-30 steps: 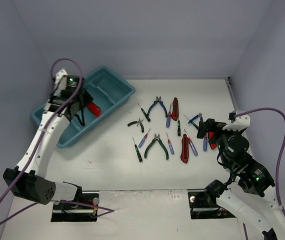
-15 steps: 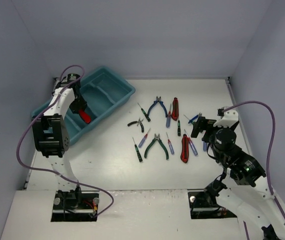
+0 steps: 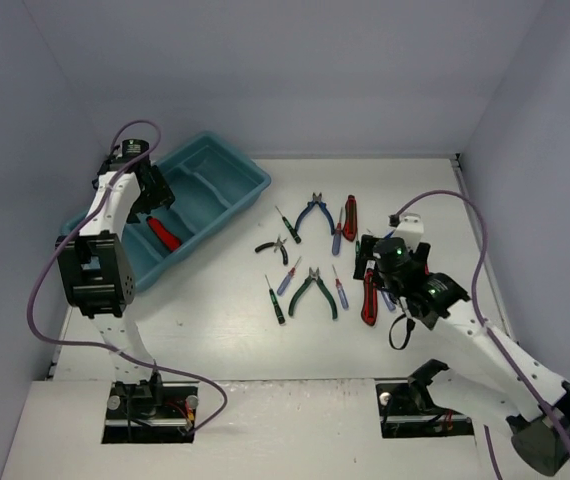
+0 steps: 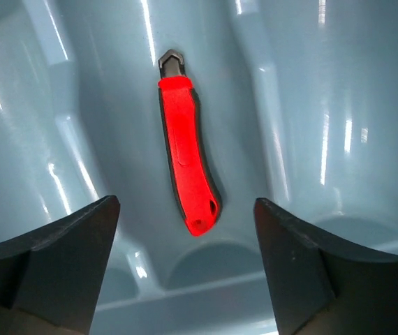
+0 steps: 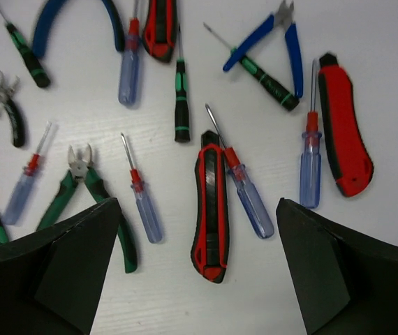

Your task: Sort the tools into containers

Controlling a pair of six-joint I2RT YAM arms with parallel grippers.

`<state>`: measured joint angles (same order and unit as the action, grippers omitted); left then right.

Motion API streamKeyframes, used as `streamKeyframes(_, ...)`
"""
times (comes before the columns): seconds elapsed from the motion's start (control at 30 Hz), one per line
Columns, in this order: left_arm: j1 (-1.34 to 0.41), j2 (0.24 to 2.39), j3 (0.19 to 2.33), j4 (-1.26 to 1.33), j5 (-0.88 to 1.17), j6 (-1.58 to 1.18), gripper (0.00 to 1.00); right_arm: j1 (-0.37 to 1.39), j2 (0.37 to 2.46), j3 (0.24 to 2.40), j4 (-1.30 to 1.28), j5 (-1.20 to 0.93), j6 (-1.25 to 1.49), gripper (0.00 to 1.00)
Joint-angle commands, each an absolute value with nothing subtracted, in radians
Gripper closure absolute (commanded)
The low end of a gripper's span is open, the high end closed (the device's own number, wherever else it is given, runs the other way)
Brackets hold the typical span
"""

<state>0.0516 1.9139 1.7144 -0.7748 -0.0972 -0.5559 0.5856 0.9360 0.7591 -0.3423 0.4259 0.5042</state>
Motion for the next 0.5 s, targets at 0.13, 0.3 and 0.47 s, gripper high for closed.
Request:
streamKeyframes(0.13, 0.013, 1.613, 1.661, -0.758, -0.006, -0.520, 0.21, 0.507, 1.161, 0.694, -0.339, 0.290, 0.676, 0.15)
streamKeyframes(0.3, -0.072, 1.511, 1.595, -0.759, 0.060, -0.494, 0.21, 0.499, 1.253, 0.685, -0.332, 0.293, 0.704, 0.16)
streamKeyframes(0.47, -0.188, 1.402, 1.494, -0.759, 0.091, -0.494, 0.21, 0.494, 1.342, 0.663, -0.267, 0.266, 0.716, 0.25)
